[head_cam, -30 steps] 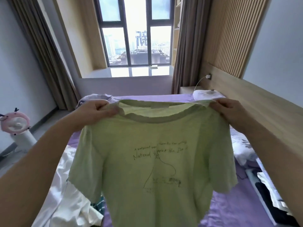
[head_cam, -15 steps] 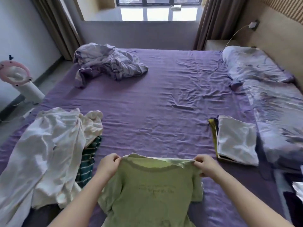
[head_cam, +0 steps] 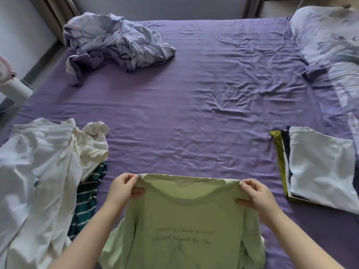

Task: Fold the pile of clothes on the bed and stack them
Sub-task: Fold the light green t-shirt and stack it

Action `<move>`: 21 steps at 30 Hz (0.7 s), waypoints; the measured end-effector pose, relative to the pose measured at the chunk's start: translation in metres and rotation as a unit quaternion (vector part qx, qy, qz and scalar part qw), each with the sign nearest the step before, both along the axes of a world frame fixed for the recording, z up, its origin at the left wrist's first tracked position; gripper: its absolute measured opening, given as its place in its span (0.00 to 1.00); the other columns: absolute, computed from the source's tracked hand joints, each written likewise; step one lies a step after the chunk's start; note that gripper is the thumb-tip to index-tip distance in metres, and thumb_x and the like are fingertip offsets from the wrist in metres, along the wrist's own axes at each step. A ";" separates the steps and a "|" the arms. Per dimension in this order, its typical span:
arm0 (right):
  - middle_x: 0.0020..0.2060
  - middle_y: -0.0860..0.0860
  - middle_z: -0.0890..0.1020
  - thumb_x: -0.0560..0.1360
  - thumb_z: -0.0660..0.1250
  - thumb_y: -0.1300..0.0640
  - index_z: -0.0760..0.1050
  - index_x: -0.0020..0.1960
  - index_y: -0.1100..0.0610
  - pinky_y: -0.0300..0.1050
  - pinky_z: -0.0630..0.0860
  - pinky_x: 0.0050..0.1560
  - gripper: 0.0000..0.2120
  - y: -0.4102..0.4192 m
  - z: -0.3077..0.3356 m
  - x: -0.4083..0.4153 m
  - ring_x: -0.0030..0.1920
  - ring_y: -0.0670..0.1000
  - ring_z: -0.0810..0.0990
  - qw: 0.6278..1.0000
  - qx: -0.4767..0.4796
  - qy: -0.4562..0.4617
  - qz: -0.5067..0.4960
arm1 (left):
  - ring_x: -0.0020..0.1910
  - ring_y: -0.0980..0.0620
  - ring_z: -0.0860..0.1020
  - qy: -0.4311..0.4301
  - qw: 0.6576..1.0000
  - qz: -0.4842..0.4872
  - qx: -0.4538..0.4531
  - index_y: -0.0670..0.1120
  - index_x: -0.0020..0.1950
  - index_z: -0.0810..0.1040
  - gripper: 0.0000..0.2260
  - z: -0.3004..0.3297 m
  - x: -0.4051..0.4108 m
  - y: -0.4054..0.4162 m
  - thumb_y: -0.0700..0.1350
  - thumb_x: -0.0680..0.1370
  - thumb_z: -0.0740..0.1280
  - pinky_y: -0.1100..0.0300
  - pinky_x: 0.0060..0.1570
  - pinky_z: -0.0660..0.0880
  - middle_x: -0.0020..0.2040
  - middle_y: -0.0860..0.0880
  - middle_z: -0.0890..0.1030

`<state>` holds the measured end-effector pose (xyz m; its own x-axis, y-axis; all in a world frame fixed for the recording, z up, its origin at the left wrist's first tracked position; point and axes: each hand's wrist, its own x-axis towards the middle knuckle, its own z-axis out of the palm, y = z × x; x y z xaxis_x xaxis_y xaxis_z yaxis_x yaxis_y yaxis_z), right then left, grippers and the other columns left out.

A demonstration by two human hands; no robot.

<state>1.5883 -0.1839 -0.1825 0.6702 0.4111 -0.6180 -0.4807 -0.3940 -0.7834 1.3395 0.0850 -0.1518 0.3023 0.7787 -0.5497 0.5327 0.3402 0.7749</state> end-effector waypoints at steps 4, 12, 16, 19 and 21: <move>0.39 0.54 0.74 0.78 0.64 0.63 0.75 0.44 0.61 0.45 0.81 0.31 0.05 0.056 -0.002 0.036 0.39 0.48 0.74 0.998 -0.027 -0.048 0.016 | 0.32 0.45 0.82 0.018 0.997 -0.038 0.070 0.41 0.45 0.76 0.06 -0.015 0.049 0.063 0.39 0.81 0.62 0.61 0.27 0.79 0.45 0.39 0.80; 0.49 0.49 0.78 0.79 0.62 0.63 0.75 0.57 0.59 0.50 0.74 0.58 0.08 0.158 -0.034 0.109 0.52 0.48 0.75 0.986 -0.007 -0.155 0.060 | 0.53 0.45 0.79 0.126 0.958 -0.128 0.223 0.41 0.58 0.76 0.08 -0.049 0.147 0.145 0.41 0.80 0.62 0.55 0.52 0.72 0.59 0.41 0.79; 0.62 0.53 0.75 0.78 0.63 0.63 0.71 0.68 0.61 0.47 0.67 0.67 0.18 0.148 -0.065 0.118 0.65 0.50 0.71 0.972 -0.078 -0.197 0.101 | 0.66 0.42 0.70 0.131 0.935 -0.223 0.241 0.38 0.70 0.68 0.20 -0.080 0.168 0.105 0.38 0.78 0.65 0.52 0.67 0.65 0.67 0.40 0.70; 0.64 0.56 0.76 0.78 0.64 0.63 0.72 0.67 0.62 0.44 0.66 0.64 0.18 0.100 -0.085 0.113 0.65 0.54 0.73 0.941 -0.189 -0.258 0.112 | 0.60 0.47 0.75 0.076 0.922 -0.289 0.246 0.43 0.66 0.74 0.16 -0.102 0.173 0.047 0.37 0.78 0.64 0.56 0.61 0.70 0.62 0.45 0.74; 0.63 0.55 0.77 0.77 0.66 0.62 0.72 0.66 0.61 0.44 0.67 0.62 0.18 0.062 -0.092 0.102 0.63 0.55 0.74 0.923 -0.238 -0.270 0.135 | 0.58 0.50 0.77 0.040 0.912 -0.348 0.214 0.44 0.62 0.78 0.13 -0.115 0.182 0.010 0.37 0.78 0.63 0.62 0.59 0.70 0.59 0.47 0.78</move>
